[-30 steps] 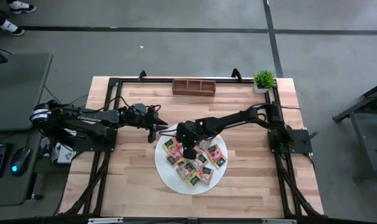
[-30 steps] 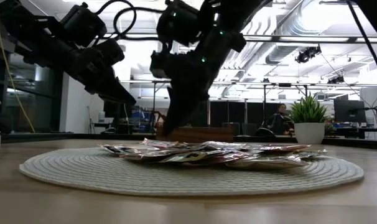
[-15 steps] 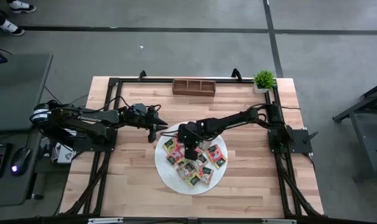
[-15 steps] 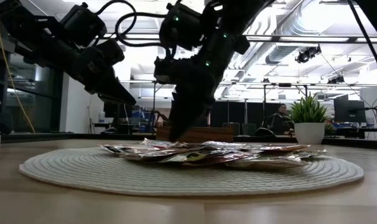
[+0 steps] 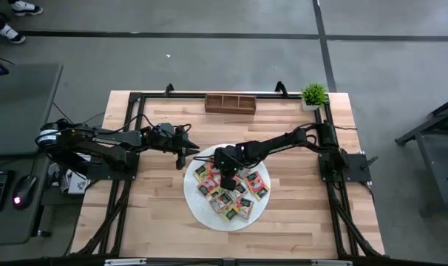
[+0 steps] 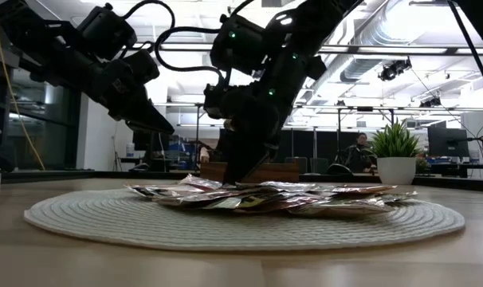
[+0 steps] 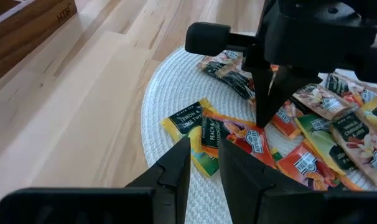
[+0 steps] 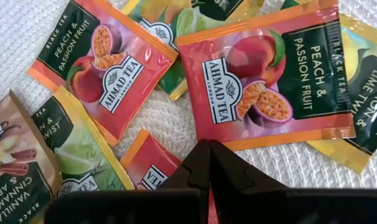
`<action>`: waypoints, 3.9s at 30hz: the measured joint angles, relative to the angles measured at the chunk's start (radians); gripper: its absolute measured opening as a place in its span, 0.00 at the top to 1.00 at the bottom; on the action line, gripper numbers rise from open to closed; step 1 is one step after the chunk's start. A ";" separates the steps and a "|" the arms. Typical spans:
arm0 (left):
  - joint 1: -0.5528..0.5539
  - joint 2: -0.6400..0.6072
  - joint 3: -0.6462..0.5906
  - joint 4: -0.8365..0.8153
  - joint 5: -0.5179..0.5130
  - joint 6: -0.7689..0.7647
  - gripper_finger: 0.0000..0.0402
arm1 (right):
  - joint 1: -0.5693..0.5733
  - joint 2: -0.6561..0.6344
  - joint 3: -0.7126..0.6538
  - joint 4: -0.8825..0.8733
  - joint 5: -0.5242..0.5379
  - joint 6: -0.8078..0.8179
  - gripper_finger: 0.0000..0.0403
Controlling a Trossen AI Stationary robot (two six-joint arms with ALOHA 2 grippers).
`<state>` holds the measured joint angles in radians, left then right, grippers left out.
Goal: Pick & Place Tea
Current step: Put the orange tea bag into the left section of the wooden organizer
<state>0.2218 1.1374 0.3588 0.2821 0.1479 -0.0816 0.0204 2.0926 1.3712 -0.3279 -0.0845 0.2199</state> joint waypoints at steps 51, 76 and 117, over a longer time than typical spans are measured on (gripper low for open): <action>0.013 0.402 0.225 -0.049 0.160 -0.736 0.50 | -0.001 0.000 -0.002 0.023 0.029 -0.002 1.00; 0.013 0.438 0.224 -0.022 0.161 -0.763 0.37 | -0.002 0.001 -0.002 0.057 0.029 -0.018 1.00; 0.013 0.456 0.224 0.008 0.172 -0.769 0.37 | -0.016 0.002 -0.001 0.116 -0.002 -0.011 1.00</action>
<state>0.2352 1.5932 0.5823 0.2897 0.3194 -0.8505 0.0044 2.0941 1.3701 -0.2119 -0.0868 0.2085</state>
